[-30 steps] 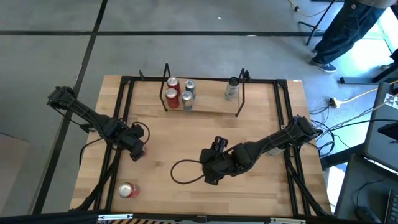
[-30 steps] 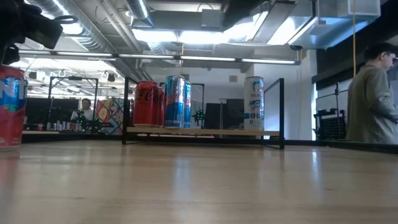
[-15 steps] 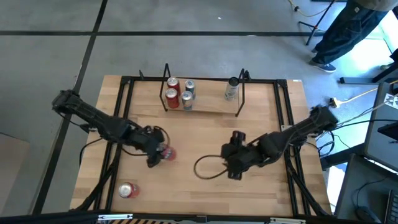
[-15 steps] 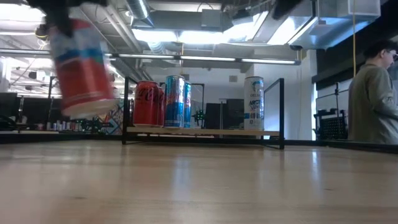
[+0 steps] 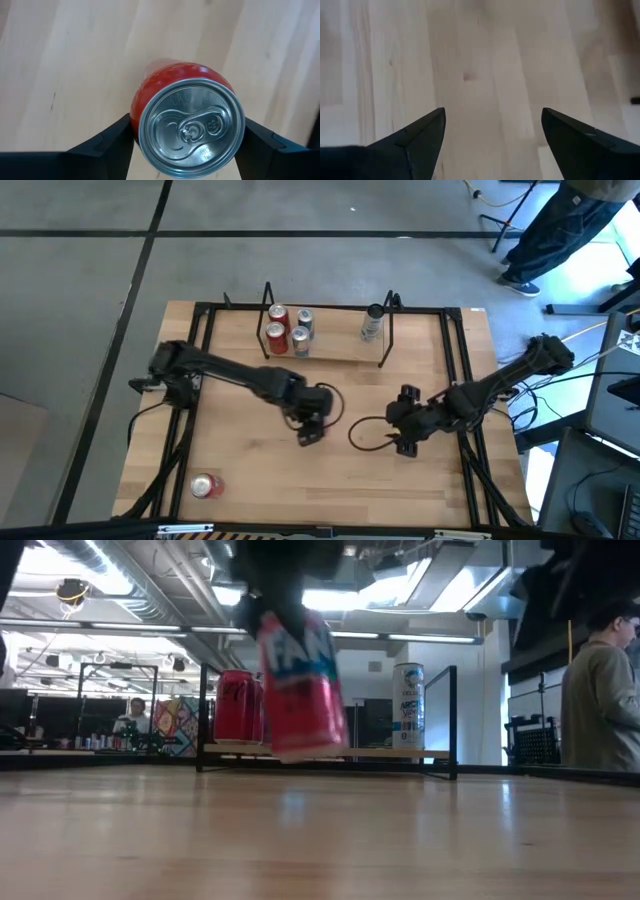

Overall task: Place canned beverage on shelf
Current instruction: Put the top red soda can on the shelf

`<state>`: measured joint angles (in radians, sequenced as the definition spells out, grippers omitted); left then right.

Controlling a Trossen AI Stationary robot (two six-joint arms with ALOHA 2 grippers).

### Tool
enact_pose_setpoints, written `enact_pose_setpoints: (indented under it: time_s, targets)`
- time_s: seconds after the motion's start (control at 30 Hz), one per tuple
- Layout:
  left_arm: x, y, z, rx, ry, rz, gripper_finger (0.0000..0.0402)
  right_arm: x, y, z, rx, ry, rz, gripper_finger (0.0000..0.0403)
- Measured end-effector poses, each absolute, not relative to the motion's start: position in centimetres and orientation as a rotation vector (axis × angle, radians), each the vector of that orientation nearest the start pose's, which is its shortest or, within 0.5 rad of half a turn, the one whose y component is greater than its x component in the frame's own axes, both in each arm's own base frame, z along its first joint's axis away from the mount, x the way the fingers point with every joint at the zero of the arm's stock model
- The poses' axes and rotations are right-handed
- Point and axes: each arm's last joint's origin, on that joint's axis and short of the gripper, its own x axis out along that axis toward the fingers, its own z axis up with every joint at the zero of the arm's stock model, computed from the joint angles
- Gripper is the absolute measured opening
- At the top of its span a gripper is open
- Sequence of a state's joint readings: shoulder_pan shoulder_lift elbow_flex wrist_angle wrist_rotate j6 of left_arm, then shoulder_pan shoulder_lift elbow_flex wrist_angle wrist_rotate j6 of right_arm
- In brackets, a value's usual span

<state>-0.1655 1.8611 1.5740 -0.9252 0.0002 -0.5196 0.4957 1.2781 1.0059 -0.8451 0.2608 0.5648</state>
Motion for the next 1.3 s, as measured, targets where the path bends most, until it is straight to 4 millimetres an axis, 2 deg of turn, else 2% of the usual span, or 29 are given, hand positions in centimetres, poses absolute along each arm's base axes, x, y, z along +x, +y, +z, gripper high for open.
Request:
enact_pose_setpoints:
  time_s: [0.1, 0.23, 0.4, 0.57, 0.7, 0.9, 1.0, 1.13, 1.3]
  targets:
    - [39.1, -6.1, 24.3, -0.365, 1.243, 0.174, 0.0250, 21.2, 10.6, 25.6, 0.092, 1.061, -0.090, 0.0317]
    - [39.8, -6.4, 23.2, -0.399, 1.279, 0.130, 0.0251, 21.1, 10.5, 25.4, 0.076, 1.056, -0.101, 0.0317]
    - [39.9, -6.8, 23.1, -0.386, 1.270, 0.135, 0.0308, 21.3, 10.6, 25.4, 0.044, 1.044, -0.079, 0.0317]
    - [39.5, -6.9, 23.9, -0.401, 1.270, 0.106, 0.0358, 21.6, 10.9, 25.6, 0.027, 1.014, -0.012, 0.0317]
    - [38.7, -7.9, 26.4, -0.384, 1.207, 0.062, 0.0367, 22.2, 11.2, 26.0, 0.027, 0.949, 0.047, 0.0317]
    - [34.6, -10.8, 31.2, -0.268, 1.107, 0.054, 0.0369, 24.0, 12.0, 27.1, 0.080, 0.729, 0.047, 0.0317]
    - [31.9, -12.1, 32.7, -0.245, 1.066, 0.044, 0.0370, 25.7, 12.6, 26.9, 0.113, 0.627, 0.035, 0.0317]
    - [27.7, -13.4, 32.8, -0.253, 1.013, 0.082, 0.0370, 28.4, 12.7, 25.6, 0.124, 0.545, 0.007, 0.0317]
    - [22.7, -14.2, 30.9, -0.352, 0.943, 0.108, 0.0371, 31.7, 11.3, 23.7, 0.168, 0.469, -0.074, 0.0317]
